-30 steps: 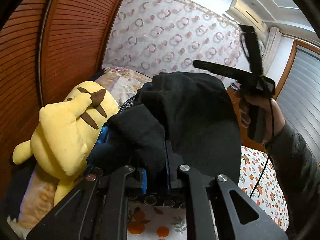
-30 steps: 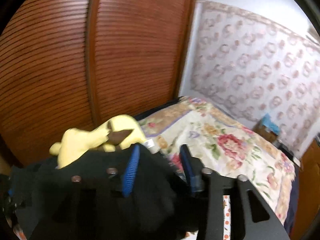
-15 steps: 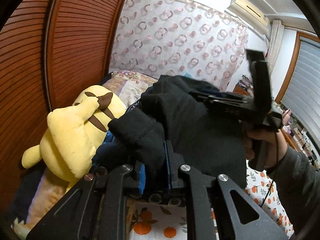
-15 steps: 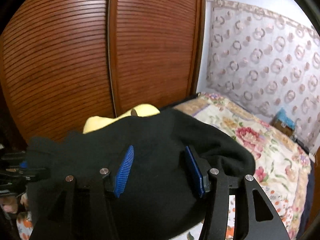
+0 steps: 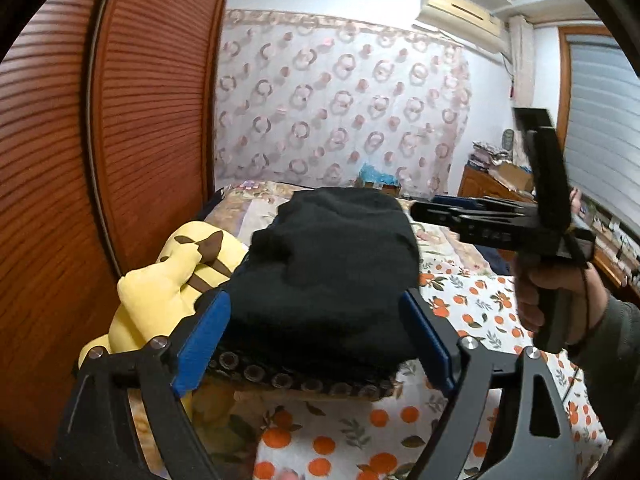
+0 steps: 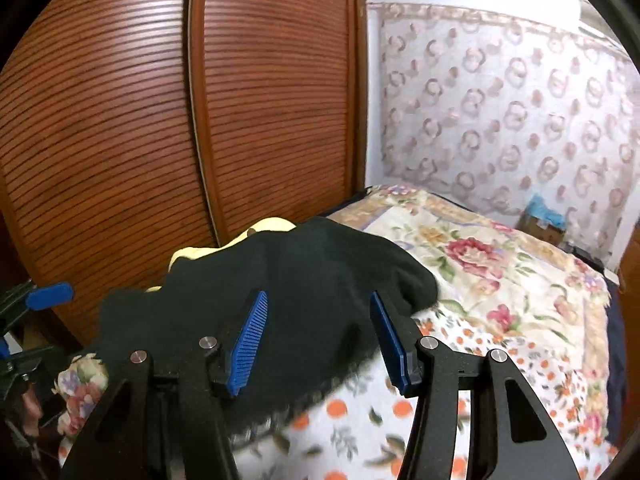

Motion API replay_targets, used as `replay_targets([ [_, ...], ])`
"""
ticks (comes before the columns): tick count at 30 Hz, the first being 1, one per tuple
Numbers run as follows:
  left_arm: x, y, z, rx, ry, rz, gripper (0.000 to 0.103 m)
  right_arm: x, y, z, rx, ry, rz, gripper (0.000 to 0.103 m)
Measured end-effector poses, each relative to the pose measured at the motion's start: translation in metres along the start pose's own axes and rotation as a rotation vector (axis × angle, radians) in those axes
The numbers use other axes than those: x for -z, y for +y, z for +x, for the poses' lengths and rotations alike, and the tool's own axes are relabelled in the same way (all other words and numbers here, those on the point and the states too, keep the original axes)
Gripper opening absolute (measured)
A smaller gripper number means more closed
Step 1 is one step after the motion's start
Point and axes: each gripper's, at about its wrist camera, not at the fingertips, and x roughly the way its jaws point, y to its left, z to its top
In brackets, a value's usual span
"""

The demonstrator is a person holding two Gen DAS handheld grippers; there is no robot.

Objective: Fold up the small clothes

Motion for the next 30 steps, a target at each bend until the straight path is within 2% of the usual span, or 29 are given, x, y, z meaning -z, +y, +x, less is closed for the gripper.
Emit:
replay_targets([
  [2, 0.001, -0.008, -0.005, -0.006, -0.008, 0.017, 0.087, 0.017, 0.010, -0.027, 0.016, -0.009, 0.008, 0.056],
  [3, 0.002, -0.012, -0.007, 0.000, -0.012, 0.024, 0.087, 0.036, 0.020, -0.048, 0.024, -0.012, 0.010, 0.056],
  [7, 0.004, -0.026, -0.010, 0.026, -0.014, 0.046, 0.087, 0.067, 0.039, -0.090, 0.044, -0.024, 0.031, 0.057],
  [16, 0.013, -0.067, -0.022, 0.098, -0.009, 0.090, 0.087, 0.107, 0.063, -0.160, 0.130, -0.051, 0.065, 0.071],
  [22, 0.018, -0.097, -0.027, 0.140, 0.001, 0.111, 0.087, 0.132, 0.074, -0.205, 0.198, -0.067, 0.126, 0.076],
  [30, 0.016, -0.148, -0.037, 0.153, -0.003, 0.161, 0.087, 0.151, 0.084, -0.271, 0.342, -0.122, 0.205, 0.083],
])
